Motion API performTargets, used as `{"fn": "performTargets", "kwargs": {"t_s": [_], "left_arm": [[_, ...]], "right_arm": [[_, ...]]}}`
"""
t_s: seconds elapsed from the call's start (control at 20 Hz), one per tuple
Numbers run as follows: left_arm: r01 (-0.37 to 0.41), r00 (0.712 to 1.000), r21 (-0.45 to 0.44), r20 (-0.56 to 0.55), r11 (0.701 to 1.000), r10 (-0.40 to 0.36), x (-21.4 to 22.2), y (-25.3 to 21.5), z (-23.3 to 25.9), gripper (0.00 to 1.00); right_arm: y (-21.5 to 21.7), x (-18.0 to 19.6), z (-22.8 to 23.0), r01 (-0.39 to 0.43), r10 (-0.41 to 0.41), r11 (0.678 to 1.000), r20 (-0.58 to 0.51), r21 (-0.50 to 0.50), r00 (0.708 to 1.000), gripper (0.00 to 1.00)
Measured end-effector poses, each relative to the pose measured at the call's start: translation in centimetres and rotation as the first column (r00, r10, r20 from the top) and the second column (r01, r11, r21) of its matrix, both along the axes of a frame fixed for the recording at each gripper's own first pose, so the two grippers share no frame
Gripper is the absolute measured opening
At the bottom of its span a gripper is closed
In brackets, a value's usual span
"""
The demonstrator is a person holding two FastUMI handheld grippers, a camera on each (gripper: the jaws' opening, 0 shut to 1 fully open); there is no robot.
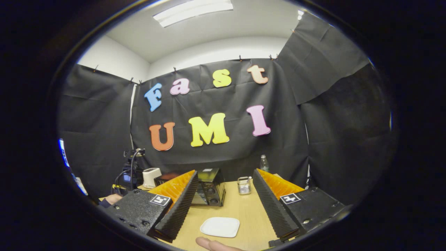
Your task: Open the electric oven with the left hand, put the food in, and close the electric oven.
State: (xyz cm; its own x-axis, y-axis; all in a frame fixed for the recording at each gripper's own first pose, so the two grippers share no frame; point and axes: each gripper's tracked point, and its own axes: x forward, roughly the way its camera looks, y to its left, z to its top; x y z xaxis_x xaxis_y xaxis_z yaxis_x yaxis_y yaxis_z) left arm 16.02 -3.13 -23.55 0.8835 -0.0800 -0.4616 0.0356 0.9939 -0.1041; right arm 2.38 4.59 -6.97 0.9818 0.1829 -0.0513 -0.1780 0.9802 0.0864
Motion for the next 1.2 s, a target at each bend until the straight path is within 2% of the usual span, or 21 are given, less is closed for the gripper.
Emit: {"fn": "performTargets", "kwargs": {"t_s": [0.4, 0.5, 0.6, 0.65, 0.7, 0.75, 1.0, 1.2], "left_arm": [[0.012, 0.996, 0.036, 0.086, 0.999, -0.015, -0.6, 0.6, 2.8, 0.94], [0.025, 0.997, 0.037, 0.078, 0.999, -0.028, -0.4, 0.3, 2.4, 0.94], [0.06, 0.998, 0.033, 0.035, 0.998, -0.061, 0.5, -0.7, 0.7, 0.94], [0.054, 0.999, 0.046, -0.001, 0.998, -0.054, 0.9, -0.4, -0.5, 0.94], [0.061, 0.997, 0.043, -0.04, 0.997, -0.06, 1.0, -0.4, -1.6, 1.0], [0.067, 0.997, 0.03, -0.04, 0.997, -0.065, 1.1, -0.7, -1.5, 0.96], [0.013, 1.0, 0.085, 0.013, 0.996, -0.014, 4.3, 0.8, -1.6, 0.97], [0.012, 0.999, 0.068, 0.04, 0.998, -0.015, 3.1, 0.5, -0.1, 0.95]], "right_arm": [[1.5, 0.7, -1.0, -0.024, 0.023, 1.0, -0.028, -0.017, 0.999, 0.95], [1.9, 0.8, -1.3, -0.027, 0.026, 0.999, -0.029, -0.03, 0.999, 0.95], [2.3, 0.9, -1.5, -0.032, 0.031, 0.999, -0.035, -0.033, 0.999, 0.95], [2.4, 0.9, -1.7, -0.037, 0.035, 0.999, -0.04, -0.035, 0.999, 0.95], [2.5, 1.0, -1.8, -0.042, 0.04, 0.998, -0.041, -0.04, 0.998, 0.95], [2.5, 1.0, -1.8, -0.041, 0.04, 0.998, -0.04, -0.044, 0.998, 0.95], [2.0, 1.1, -1.7, -0.031, 0.03, 0.998, -0.028, -0.047, 0.999, 0.95], [1.7, 1.3, -2.2, -0.028, 0.027, 0.999, -0.04, -0.037, 0.999, 0.95]]}}
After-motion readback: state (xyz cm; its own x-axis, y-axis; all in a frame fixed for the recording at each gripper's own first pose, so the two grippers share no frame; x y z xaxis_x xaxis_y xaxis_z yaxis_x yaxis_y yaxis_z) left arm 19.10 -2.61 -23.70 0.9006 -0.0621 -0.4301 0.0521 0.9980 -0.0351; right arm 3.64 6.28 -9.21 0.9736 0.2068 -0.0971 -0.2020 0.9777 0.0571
